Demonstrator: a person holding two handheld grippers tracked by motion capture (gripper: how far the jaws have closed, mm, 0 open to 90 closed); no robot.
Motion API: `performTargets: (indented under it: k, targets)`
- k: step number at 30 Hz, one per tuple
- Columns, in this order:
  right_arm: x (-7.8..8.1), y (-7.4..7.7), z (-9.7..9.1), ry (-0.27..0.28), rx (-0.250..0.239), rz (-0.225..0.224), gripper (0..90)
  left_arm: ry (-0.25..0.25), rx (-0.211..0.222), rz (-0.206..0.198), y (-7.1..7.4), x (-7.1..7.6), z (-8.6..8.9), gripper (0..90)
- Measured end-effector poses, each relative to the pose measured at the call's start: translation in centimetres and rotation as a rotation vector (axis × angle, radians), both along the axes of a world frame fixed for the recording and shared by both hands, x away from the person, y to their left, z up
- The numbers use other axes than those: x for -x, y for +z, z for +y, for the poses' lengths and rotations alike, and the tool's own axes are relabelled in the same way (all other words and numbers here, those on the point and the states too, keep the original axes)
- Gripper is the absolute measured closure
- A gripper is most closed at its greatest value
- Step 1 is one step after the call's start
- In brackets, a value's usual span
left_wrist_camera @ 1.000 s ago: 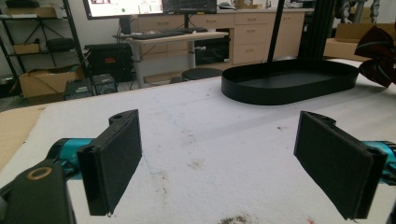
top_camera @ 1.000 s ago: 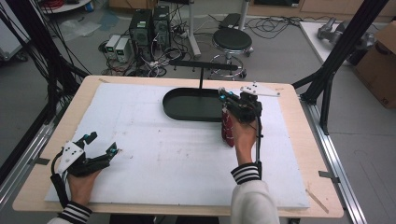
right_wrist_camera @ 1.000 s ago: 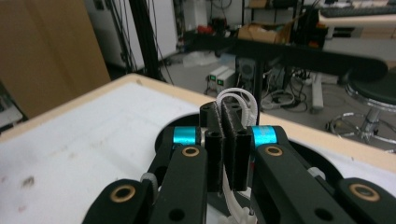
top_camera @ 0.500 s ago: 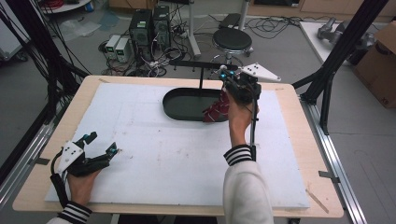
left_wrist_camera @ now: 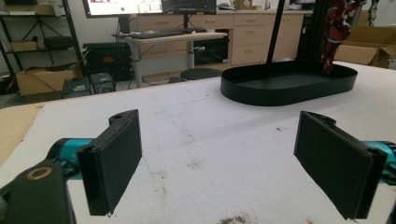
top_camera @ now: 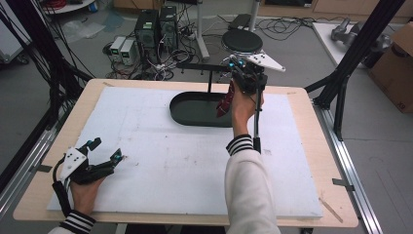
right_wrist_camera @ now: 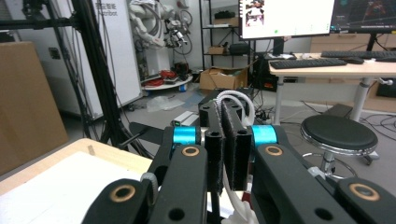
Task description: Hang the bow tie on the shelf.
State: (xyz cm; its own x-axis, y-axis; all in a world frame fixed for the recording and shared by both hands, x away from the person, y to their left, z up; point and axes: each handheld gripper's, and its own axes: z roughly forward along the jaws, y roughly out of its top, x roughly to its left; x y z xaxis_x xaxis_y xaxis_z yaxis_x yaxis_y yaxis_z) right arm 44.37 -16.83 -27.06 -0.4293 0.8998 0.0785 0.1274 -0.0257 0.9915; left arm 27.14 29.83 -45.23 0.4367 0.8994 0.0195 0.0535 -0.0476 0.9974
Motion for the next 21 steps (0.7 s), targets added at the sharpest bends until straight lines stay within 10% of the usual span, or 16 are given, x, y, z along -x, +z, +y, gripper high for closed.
performTargets:
  k: [21]
  targets:
    - [-4.1, -1.7, 2.5, -0.009, -0.036, 0.044, 88.0, -0.001, 0.006, -0.001, 0.0, 0.0, 0.0, 15.6]
